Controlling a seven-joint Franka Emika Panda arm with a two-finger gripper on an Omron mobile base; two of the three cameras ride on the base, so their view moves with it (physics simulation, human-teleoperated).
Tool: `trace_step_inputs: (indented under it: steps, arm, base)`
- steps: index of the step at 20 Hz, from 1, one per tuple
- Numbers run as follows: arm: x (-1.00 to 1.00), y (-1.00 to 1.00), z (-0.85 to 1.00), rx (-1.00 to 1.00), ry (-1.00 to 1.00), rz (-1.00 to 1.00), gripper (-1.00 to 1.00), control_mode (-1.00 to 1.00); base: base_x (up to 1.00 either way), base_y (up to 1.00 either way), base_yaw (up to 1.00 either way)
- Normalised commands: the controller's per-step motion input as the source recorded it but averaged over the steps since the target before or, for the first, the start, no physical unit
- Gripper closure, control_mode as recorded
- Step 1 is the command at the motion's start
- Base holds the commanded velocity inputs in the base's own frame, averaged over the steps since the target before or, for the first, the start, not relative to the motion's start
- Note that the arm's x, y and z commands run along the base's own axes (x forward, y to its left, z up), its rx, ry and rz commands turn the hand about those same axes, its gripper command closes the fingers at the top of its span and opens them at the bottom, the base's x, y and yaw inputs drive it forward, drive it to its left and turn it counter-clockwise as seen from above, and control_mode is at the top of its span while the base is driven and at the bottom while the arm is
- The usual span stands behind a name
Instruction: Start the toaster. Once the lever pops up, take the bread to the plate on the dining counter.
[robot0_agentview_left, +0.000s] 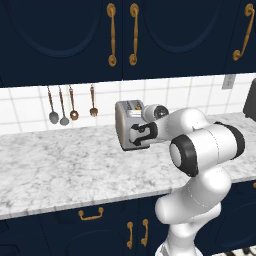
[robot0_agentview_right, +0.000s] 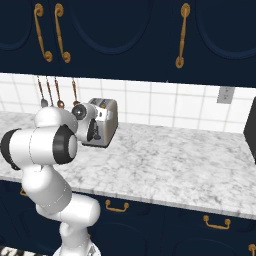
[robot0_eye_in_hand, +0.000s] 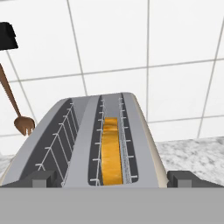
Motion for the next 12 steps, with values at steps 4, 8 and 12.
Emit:
trace_step_inputs:
  steps: [4, 8, 12]
  arm:
    - [0.00, 0.00, 0.00, 0.00, 0.00, 0.00, -1.00, -1.00]
    - [0.00, 0.00, 0.00, 0.00, 0.00, 0.00, -1.00, -1.00]
    - [0.00, 0.00, 0.00, 0.00, 0.00, 0.00, -1.00, -1.00]
  base:
    - [0.00, 0.00, 0.00]
    - [0.00, 0.00, 0.00]
    - [0.00, 0.00, 0.00]
